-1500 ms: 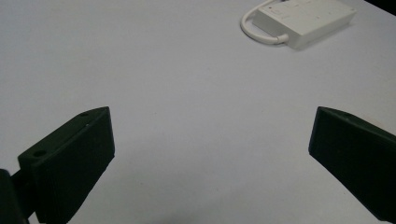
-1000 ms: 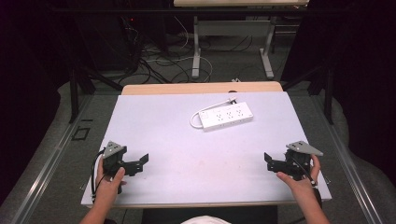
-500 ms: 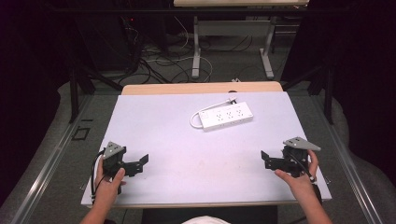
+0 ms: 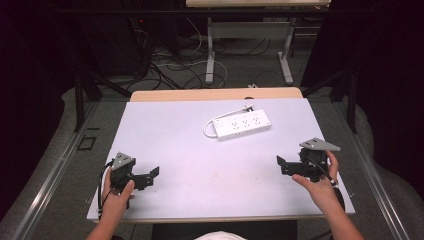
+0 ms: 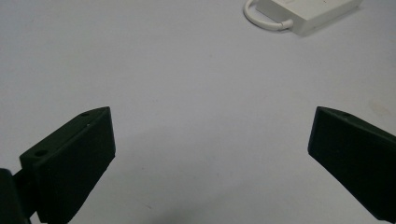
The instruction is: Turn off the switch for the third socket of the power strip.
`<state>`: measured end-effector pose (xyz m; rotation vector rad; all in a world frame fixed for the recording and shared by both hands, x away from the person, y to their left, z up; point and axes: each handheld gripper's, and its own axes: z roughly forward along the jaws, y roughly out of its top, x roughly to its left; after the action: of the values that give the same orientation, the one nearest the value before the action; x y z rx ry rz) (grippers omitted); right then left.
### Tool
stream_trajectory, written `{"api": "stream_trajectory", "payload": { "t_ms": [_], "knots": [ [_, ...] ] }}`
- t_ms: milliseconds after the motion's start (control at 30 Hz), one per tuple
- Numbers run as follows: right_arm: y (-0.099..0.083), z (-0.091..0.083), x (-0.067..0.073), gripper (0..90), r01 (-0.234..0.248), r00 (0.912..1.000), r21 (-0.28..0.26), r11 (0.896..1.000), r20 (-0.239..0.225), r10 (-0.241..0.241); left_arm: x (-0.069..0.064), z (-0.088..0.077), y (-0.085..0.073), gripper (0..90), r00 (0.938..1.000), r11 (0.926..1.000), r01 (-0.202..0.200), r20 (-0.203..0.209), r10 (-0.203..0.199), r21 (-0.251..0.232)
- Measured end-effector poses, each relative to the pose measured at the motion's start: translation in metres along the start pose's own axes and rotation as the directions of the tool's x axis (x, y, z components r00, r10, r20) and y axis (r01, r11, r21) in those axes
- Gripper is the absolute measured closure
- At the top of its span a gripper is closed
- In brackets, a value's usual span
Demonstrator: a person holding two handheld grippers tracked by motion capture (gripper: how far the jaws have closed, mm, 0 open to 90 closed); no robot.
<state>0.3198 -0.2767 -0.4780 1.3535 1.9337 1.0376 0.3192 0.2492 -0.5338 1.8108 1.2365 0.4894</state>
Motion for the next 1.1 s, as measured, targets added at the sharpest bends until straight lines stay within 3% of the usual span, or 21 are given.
{"api": "stream_trajectory", "payload": {
  "t_ms": [833, 1100],
  "knots": [
    [0.058, 0.006, 0.007, 4.9, 0.073, 0.9973, 0.017, 0.997, -0.014, -0.073, 0.002, 0.000, -0.001, 1.4, 0.9998, 0.9998, 0.015, 0.008, -0.016, 0.015],
    [0.079, 0.012, 0.005, 6.4, 0.073, 0.9972, 0.027, 0.997, -0.015, -0.073, 0.003, -0.001, -0.001, 1.4, 0.9999, 0.9998, 0.014, 0.005, -0.014, 0.016]
  ]
}}
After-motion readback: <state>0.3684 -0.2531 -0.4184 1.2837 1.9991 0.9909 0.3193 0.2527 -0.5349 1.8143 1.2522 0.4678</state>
